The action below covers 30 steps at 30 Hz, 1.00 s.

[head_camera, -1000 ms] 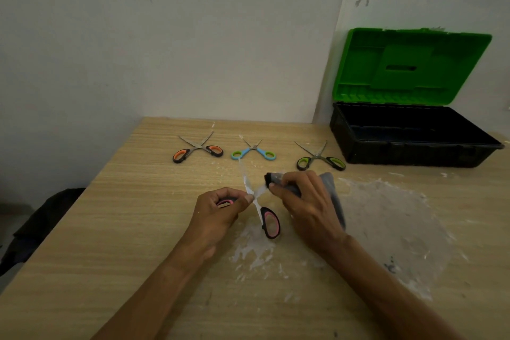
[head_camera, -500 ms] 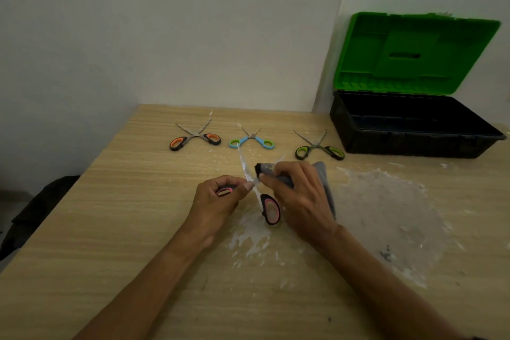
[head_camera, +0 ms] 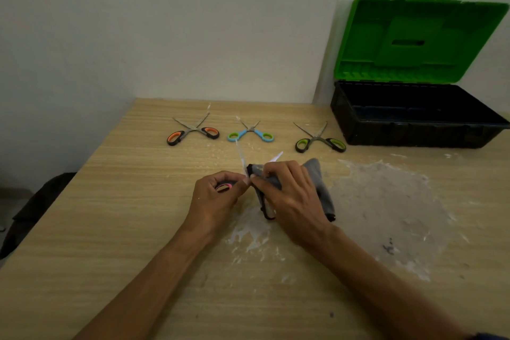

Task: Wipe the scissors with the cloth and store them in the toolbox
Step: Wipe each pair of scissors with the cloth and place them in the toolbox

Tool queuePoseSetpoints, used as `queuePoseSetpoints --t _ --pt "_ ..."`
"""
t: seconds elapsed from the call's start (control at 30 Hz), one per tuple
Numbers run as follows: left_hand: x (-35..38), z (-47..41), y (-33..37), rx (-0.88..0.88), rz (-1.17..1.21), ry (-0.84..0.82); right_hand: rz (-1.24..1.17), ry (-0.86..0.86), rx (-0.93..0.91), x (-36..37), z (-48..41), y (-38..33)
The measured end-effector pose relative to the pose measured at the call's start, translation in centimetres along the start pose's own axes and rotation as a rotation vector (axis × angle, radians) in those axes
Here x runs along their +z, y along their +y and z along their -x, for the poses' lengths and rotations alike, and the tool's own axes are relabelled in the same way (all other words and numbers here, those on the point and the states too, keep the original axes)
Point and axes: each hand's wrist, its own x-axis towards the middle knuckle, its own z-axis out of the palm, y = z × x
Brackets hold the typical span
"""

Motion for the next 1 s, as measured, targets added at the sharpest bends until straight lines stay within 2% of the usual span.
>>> queuePoseSetpoints --t 0.13,0.23,0.57,0.63,0.77,0.83,0.93,1.0 --pt "-0.1 0.1 0.2 0.074 0.000 0.020 0.106 -0.064 0.018 0.0 0.2 0.6" --pt "0.0 0.3 0.2 0.106 -0.002 0.040 0.138 -0.017 0.045 0.3 0.0 1.0" --pt "0.1 0.5 0.3 0.041 0.085 -0.001 0.263 0.073 0.207 -0.2 -0.2 5.2" --pt "0.1 0.7 0.4 0.028 0.141 -0.030 0.194 0.129 0.290 -1.0 -0.3 6.0" --pt "0.0 0.5 0.9 -0.022 0.213 -0.047 -0.201 0.338 0.534 -2.5 -0.3 6.7" --pt "0.0 0.4 0.9 -0.033 0.218 -0.037 -0.299 0.378 0.627 -3.1 -0.2 6.4" --pt "0.0 0.5 0.9 -0.018 0.217 -0.021 -0.103 0.260 0.546 -3.4 -0.2 6.2" --pt "0.2 0.5 0.7 -0.003 0.194 -0.007 -0.030 0.144 0.604 -3.5 -0.5 6.3"
